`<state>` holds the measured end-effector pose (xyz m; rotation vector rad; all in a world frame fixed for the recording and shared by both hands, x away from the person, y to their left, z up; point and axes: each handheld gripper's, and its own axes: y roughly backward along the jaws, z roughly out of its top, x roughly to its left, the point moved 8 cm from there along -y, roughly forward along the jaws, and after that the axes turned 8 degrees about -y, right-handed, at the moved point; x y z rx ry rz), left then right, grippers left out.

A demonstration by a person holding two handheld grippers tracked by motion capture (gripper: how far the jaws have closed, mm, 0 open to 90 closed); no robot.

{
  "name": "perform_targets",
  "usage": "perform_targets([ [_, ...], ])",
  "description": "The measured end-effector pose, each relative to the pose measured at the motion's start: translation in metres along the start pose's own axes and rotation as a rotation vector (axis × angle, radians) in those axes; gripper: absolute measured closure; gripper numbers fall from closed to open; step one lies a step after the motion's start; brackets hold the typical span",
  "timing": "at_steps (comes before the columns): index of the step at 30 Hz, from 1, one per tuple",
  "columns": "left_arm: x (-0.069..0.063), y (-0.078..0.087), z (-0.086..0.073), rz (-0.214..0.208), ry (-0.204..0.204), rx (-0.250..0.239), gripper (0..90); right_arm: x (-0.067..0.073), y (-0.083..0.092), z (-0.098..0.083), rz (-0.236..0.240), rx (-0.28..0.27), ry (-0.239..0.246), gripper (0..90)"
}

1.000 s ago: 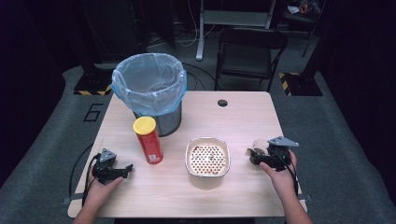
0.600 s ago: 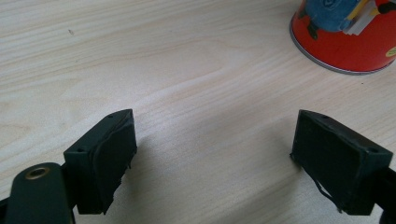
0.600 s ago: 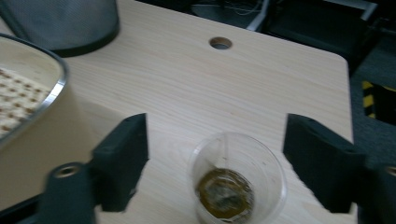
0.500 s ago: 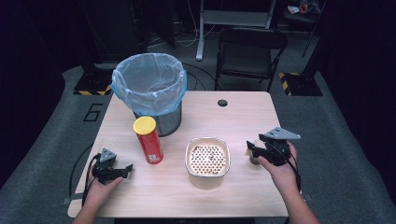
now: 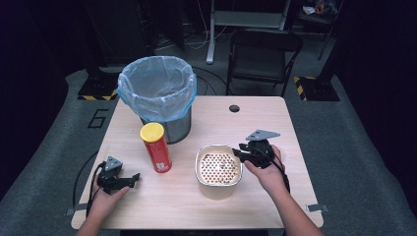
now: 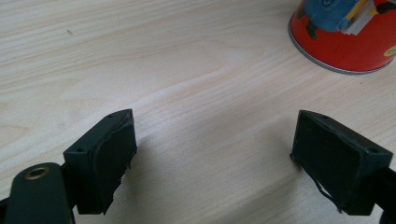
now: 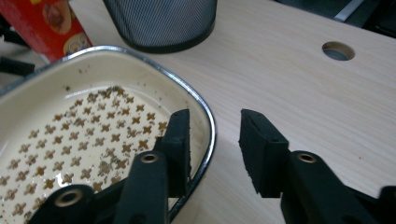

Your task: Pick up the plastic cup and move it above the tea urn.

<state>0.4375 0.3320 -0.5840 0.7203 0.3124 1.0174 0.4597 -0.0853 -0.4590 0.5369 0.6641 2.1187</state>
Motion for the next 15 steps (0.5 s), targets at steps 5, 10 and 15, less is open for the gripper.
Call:
perform_targets([
  [5,0.0,0.0,0.0,0.003,-0.002,-0.003,13.3,0.002,0.0,-0.007,0.015,0.022,0.013,73.1],
  [10,0.0,0.0,0.0,0.002,-0.001,-0.003,13.3,-0.001,0.01,-0.014,0.021,0.033,0.024,73.9],
  [15,0.0,0.0,0.0,0.002,-0.001,-0.003,13.3,-0.005,0.026,-0.026,0.024,0.037,0.02,74.9],
])
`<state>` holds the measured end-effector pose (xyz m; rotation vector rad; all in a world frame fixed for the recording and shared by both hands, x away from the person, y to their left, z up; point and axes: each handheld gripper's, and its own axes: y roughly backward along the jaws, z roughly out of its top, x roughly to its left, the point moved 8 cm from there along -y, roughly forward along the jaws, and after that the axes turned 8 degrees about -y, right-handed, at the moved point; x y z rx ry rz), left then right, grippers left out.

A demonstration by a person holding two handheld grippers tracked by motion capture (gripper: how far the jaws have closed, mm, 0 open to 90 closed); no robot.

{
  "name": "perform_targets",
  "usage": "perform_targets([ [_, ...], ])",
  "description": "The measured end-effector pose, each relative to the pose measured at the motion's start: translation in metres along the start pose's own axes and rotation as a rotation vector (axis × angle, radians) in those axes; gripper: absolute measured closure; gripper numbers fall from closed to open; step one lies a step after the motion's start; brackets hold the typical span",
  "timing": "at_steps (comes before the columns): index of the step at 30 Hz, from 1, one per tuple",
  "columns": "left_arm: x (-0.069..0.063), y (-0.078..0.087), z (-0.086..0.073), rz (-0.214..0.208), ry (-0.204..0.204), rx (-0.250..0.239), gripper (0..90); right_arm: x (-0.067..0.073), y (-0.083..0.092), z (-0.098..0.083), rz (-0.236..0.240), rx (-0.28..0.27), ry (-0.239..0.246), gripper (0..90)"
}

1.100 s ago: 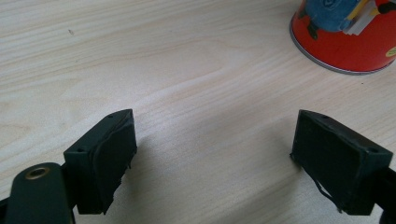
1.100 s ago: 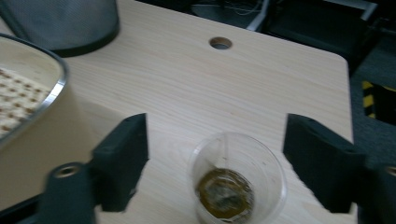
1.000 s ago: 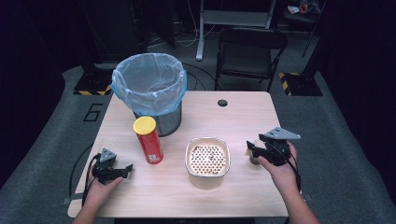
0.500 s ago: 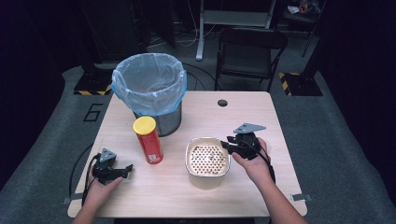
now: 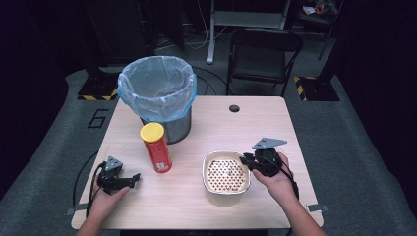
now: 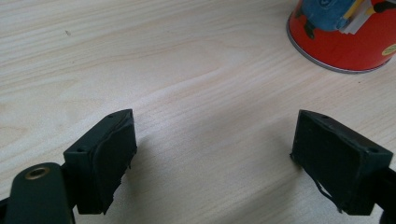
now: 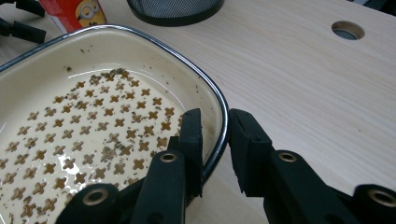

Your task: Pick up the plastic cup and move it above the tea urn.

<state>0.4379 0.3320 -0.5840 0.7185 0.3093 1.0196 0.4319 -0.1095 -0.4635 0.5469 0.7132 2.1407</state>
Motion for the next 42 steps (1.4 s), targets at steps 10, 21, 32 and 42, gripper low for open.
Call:
perform_targets([
  [10,0.0,-0.001,0.001,0.008,0.004,-0.009,13.3,-0.035,0.039,0.003,-0.097,-0.159,-0.057,40.8],
  [21,0.0,-0.001,0.0,0.008,0.002,-0.009,13.3,-0.103,0.024,-0.024,-0.257,-0.109,-0.134,14.2],
  [32,0.0,-0.001,0.0,0.008,0.002,-0.008,13.3,-0.111,-0.005,-0.045,-0.258,-0.023,-0.119,15.5],
  [42,0.001,-0.001,0.001,0.01,-0.001,-0.01,13.3,-0.113,-0.016,-0.055,-0.235,-0.022,-0.145,28.6],
])
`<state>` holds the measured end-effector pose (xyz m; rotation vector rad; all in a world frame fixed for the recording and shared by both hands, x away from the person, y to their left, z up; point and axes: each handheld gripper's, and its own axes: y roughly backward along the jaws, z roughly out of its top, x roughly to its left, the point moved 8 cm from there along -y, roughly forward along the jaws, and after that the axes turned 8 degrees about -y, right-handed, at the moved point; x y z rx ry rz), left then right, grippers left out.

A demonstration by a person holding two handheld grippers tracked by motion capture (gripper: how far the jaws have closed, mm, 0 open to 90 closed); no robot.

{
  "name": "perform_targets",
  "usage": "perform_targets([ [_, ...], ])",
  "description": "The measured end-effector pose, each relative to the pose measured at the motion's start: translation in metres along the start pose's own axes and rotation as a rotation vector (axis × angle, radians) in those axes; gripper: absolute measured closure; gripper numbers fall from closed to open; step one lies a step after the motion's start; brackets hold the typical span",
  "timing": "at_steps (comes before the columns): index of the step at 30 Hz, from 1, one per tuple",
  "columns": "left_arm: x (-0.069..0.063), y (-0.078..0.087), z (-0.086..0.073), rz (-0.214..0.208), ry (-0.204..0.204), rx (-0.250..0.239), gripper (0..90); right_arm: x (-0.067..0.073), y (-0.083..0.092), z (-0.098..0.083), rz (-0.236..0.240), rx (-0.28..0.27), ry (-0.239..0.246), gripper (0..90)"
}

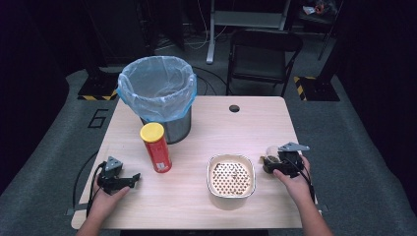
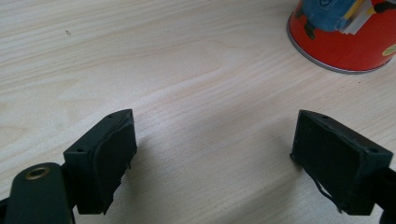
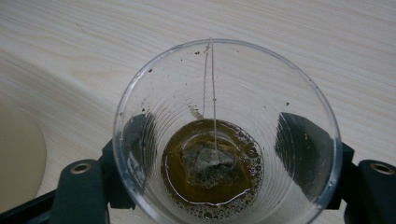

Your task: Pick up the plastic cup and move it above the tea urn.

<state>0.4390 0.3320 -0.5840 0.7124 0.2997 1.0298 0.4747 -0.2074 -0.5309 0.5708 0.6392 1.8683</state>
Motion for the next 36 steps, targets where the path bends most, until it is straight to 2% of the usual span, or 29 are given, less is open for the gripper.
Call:
perform_targets([
  [7,0.0,0.0,0.0,-0.002,0.002,0.001,13.3,0.002,0.004,0.003,0.018,-0.031,0.018,28.4],
  [11,0.0,0.0,0.0,-0.002,0.002,0.0,13.3,0.008,0.01,0.008,0.046,-0.053,0.018,30.0],
  [14,0.0,0.0,0.0,0.0,0.003,0.0,13.3,0.013,0.015,0.014,0.046,-0.058,0.044,31.0],
  [16,0.0,0.0,0.0,0.0,0.0,0.0,13.3,0.016,0.018,0.019,0.044,-0.062,0.072,32.0],
  [18,0.0,0.0,0.0,-0.002,0.003,0.001,13.3,0.025,0.025,0.031,0.065,-0.072,0.14,33.3],
  [19,0.0,0.0,0.0,-0.002,0.003,0.0,13.3,0.025,0.025,0.031,0.065,-0.072,0.14,33.3],
  [21,0.0,0.0,0.0,-0.002,0.003,0.001,13.3,0.032,0.03,0.039,0.079,-0.078,0.178,33.8],
  [23,0.0,0.0,0.0,-0.002,0.002,0.0,13.3,0.038,0.033,0.049,0.089,-0.089,0.234,34.2],
  [24,0.0,0.0,0.0,-0.002,0.002,0.0,13.3,0.043,0.035,0.057,0.099,-0.1,0.291,34.6],
  [25,0.0,0.0,0.0,-0.002,0.002,0.0,13.3,0.046,0.035,0.061,0.109,-0.105,0.319,34.8],
  [26,0.0,0.0,0.0,-0.002,0.002,0.0,13.3,0.046,0.035,0.061,0.109,-0.105,0.319,34.8],
  [27,0.0,0.0,0.0,-0.002,0.001,0.001,13.3,0.049,0.035,0.066,0.123,-0.112,0.344,34.9],
  [28,0.0,0.0,0.0,-0.002,0.001,0.0,13.3,0.055,0.035,0.073,0.167,-0.126,0.378,35.2],
  [29,0.0,0.0,0.0,-0.002,0.003,0.002,13.3,0.055,0.035,0.073,0.167,-0.126,0.378,35.2],
  [33,0.0,0.0,0.0,0.0,0.005,-0.001,13.3,0.066,0.031,0.088,0.266,-0.149,0.449,35.3],
  [34,0.0,0.0,0.0,-0.002,0.004,0.001,13.3,0.071,0.029,0.094,0.307,-0.155,0.473,35.5],
  [35,0.0,0.0,0.0,-0.002,0.004,0.001,13.3,0.074,0.028,0.097,0.329,-0.155,0.487,35.6],
  [36,0.0,0.0,0.0,0.0,0.002,0.001,13.3,0.074,0.028,0.097,0.329,-0.155,0.487,35.6],
])
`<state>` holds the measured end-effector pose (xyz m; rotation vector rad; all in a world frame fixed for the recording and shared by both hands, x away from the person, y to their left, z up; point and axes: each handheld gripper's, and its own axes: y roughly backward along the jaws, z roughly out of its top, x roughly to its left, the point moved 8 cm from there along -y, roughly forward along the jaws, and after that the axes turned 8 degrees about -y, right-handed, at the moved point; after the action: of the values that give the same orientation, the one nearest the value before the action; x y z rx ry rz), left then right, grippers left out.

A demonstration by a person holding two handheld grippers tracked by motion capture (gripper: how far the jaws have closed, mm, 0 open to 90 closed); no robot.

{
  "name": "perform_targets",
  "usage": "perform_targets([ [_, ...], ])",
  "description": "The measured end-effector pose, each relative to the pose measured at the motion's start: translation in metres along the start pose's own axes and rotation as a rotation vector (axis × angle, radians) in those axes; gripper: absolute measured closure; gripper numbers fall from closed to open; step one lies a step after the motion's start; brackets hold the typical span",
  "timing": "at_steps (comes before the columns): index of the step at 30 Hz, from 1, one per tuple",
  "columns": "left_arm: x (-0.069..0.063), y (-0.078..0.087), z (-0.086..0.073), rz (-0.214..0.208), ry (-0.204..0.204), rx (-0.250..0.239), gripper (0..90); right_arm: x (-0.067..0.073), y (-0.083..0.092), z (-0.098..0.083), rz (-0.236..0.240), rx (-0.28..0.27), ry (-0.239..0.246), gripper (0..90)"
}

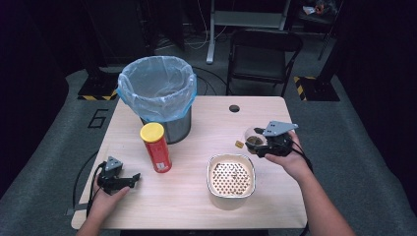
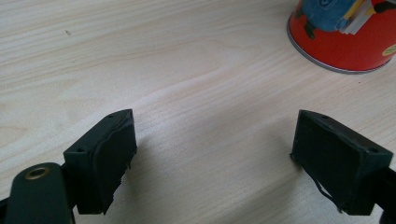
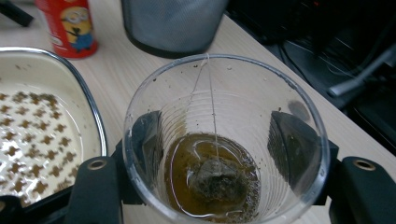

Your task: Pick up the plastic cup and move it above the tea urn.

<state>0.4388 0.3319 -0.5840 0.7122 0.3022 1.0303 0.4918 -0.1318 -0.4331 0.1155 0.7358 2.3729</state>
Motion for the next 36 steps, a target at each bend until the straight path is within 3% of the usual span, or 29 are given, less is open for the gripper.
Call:
perform_targets([
  [6,0.0,0.0,0.0,-0.002,0.002,0.001,13.3,0.002,-0.011,0.019,0.077,-0.026,0.065,36.1],
  [7,0.0,0.0,0.0,-0.001,0.002,-0.003,13.3,0.003,-0.014,0.025,0.082,-0.033,0.097,36.2],
  [9,0.0,0.0,0.0,-0.001,-0.001,-0.001,13.3,0.003,-0.016,0.028,0.083,-0.038,0.113,36.2],
  [12,0.0,0.0,0.0,-0.001,0.005,-0.001,13.3,0.004,-0.021,0.038,0.067,-0.064,0.183,36.4],
  [14,0.0,0.0,0.0,0.0,0.005,-0.002,13.4,0.005,-0.024,0.04,0.079,-0.065,0.19,36.6],
  [19,0.0,0.0,0.0,0.003,0.0,-0.001,13.5,0.008,-0.028,0.041,0.095,-0.056,0.214,36.9],
  [28,-0.001,0.0,0.0,0.003,0.008,-0.001,13.6,0.022,-0.027,0.036,0.083,-0.038,0.346,37.1],
  [30,-0.001,0.0,0.0,0.003,0.007,0.0,13.6,0.03,-0.024,0.035,0.083,-0.048,0.383,37.1],
  [36,-0.001,0.0,0.0,0.004,0.007,0.0,13.6,0.038,-0.018,0.035,0.079,-0.084,0.418,37.0],
])
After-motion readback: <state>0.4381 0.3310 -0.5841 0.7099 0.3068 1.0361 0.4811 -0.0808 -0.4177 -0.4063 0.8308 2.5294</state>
